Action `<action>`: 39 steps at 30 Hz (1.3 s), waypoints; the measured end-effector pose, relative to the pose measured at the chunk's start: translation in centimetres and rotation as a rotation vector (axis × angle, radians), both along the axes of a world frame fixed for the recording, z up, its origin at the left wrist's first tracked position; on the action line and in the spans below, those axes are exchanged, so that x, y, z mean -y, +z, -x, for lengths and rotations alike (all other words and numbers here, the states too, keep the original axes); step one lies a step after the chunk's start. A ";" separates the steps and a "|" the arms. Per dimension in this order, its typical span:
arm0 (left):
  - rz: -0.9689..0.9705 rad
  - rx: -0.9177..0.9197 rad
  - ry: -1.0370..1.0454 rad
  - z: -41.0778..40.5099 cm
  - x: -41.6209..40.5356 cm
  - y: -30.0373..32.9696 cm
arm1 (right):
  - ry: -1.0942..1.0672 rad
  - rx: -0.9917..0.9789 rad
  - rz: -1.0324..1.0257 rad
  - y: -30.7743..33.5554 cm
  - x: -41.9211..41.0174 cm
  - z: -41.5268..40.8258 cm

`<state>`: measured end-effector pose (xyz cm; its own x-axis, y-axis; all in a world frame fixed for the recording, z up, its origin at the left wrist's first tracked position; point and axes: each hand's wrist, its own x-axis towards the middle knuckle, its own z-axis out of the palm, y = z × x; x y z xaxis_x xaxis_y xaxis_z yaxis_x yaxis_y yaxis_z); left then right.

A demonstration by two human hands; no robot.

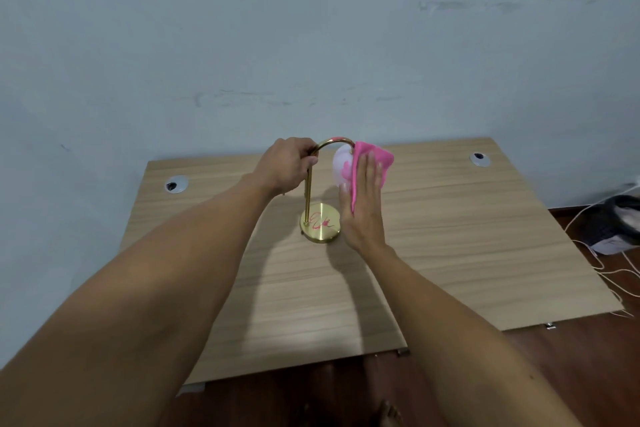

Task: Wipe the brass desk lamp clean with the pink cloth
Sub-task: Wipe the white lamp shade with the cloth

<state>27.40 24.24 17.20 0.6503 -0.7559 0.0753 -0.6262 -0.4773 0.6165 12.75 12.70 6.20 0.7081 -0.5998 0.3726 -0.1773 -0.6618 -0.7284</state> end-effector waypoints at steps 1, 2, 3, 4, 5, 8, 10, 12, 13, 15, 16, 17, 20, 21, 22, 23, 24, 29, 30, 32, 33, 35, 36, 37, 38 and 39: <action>0.000 0.000 0.003 0.0 0.1 0.0 | -0.008 0.029 -0.046 -0.4 -0.3 0.3; -0.002 -0.002 0.004 0.0 0.1 0.0 | -0.024 0.069 -0.114 -0.3 -0.4 0.2; -0.005 -0.004 0.004 -0.1 0.1 0.0 | -0.046 0.106 -0.186 0.2 -0.4 -0.3; -0.008 -0.005 0.003 -0.1 0.0 0.0 | -0.070 0.121 -0.237 0.8 -0.3 -1.0; -0.009 -0.002 0.003 -0.1 -0.1 -0.1 | -0.091 0.105 -0.238 1.5 -0.3 -1.7; -0.010 0.018 -0.001 -0.2 -0.2 -0.3 | -0.093 -0.043 -0.001 1.3 -0.8 -2.2; -0.007 0.034 -0.011 -0.1 -0.1 -0.4 | -0.075 -0.106 0.190 -0.2 -1.4 -0.9; -0.008 0.047 -0.019 0.1 0.0 -0.3 | -0.063 -0.145 0.288 -2.1 -1.9 0.7; -0.008 0.051 -0.019 0.1 0.1 -0.3 | -0.070 -0.156 0.305 -2.7 -2.0 1.1; -0.013 0.053 -0.021 0.0 0.1 -0.3 | -0.070 -0.144 0.325 -2.4 -1.7 0.8; -0.016 0.051 -0.023 -0.1 0.1 -0.3 | -0.057 -0.144 0.355 -1.9 -1.4 0.3; -0.016 0.047 -0.023 -0.1 0.1 -0.3 | -0.047 -0.166 0.408 -1.3 -1.0 -0.4; -0.015 0.041 -0.025 -0.2 -0.1 -0.4 | -0.027 -0.285 0.619 -0.6 0.0 -0.8; -0.015 0.043 -0.027 -0.1 -0.1 -0.5 | -0.011 -0.315 0.691 -0.9 0.2 -0.2; -0.014 0.045 -0.029 -0.1 -0.1 -0.5 | 0.010 -0.339 0.761 -1.4 0.5 0.6; -0.012 0.048 -0.031 0.0 -0.1 -0.5 | 0.037 -0.355 0.814 -1.5 0.8 1.3; -0.010 0.049 -0.032 -0.1 -0.1 -0.4 | 0.059 -0.367 0.853 -1.4 1.2 1.6; -0.014 0.061 -0.047 -0.4 -0.2 -0.4 | 0.106 -0.427 0.960 1.3 1.5 -1.1; -0.016 0.060 -0.046 -0.3 -0.2 -0.6 | 0.109 -0.451 0.963 1.3 1.2 -1.0; -0.021 0.061 -0.048 -0.1 -0.2 -0.6 | 0.138 -0.517 1.033 0.2 0.7 0.7; -0.024 0.063 -0.051 0.0 -0.1 -0.5 | 0.160 -0.572 1.074 -0.1 0.6 1.7; -0.020 0.058 -0.052 -0.1 0.0 -0.1 | 0.168 -0.600 1.099 0.2 0.7 2.2; -0.016 0.054 -0.050 -0.1 0.1 0.0 | 0.146 -0.571 1.097 0.7 0.8 1.5; -0.014 0.053 -0.048 -0.2 0.0 0.0 | 0.112 -0.542 1.081 1.2 0.7 0.4; -0.016 0.052 -0.047 -0.3 0.0 0.0 | 0.079 -0.526 1.062 1.7 0.6 -0.6; -0.020 0.048 -0.045 -0.3 -0.1 -0.2 | 0.064 -0.524 1.053 2.1 0.4 -1.2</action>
<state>27.66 24.37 17.04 0.6114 -0.7862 0.0898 -0.6760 -0.4600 0.5757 13.99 12.28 8.27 0.9397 -0.1280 0.3170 -0.2371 -0.9121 0.3344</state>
